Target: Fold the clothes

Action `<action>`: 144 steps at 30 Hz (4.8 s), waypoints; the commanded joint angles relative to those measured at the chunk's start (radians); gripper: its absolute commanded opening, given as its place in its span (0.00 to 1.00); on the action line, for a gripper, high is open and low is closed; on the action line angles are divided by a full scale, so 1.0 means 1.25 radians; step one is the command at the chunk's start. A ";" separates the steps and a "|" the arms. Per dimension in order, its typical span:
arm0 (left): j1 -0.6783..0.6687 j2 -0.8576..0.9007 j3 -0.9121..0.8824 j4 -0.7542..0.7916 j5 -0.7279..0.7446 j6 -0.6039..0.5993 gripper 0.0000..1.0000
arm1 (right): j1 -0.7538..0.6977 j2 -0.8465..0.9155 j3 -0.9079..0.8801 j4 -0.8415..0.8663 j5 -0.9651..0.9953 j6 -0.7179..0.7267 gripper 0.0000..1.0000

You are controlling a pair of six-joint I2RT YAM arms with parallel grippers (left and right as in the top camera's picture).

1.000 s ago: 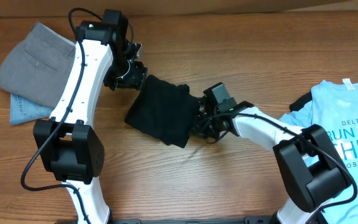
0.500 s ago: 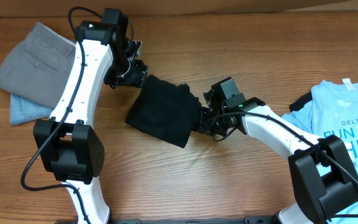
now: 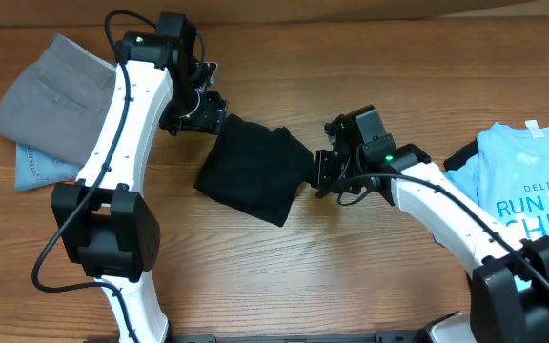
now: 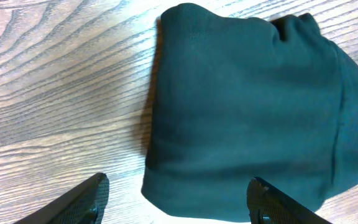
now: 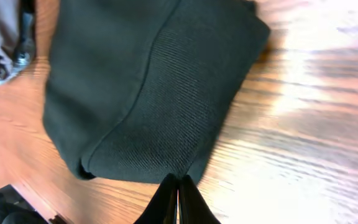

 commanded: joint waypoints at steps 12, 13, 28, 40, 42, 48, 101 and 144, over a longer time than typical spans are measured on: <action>0.002 -0.016 0.010 -0.017 0.012 0.016 0.76 | -0.005 -0.014 0.014 -0.107 0.048 -0.006 0.53; 0.002 -0.016 0.007 -0.021 0.012 0.016 0.73 | -0.005 -0.014 0.014 -0.100 0.035 -0.006 0.52; 0.002 -0.016 -0.293 0.102 0.179 0.043 0.22 | 0.069 0.089 0.012 0.115 -0.143 0.001 0.20; 0.005 -0.016 -0.477 0.211 0.131 0.043 0.22 | 0.140 0.255 0.012 0.137 -0.150 0.173 0.13; 0.005 -0.016 -0.474 0.211 0.131 0.043 0.27 | 0.124 0.252 0.012 0.122 -0.149 0.173 0.13; 0.013 -0.018 -0.423 0.165 0.132 0.046 0.34 | 0.101 0.213 0.015 0.078 -0.123 0.159 0.13; 0.086 0.020 -0.114 0.122 0.132 0.074 0.85 | 0.027 0.035 0.082 0.060 0.038 0.075 0.11; 0.010 0.244 -0.277 0.195 0.401 0.273 0.20 | 0.075 0.288 0.080 0.114 -0.054 0.075 0.09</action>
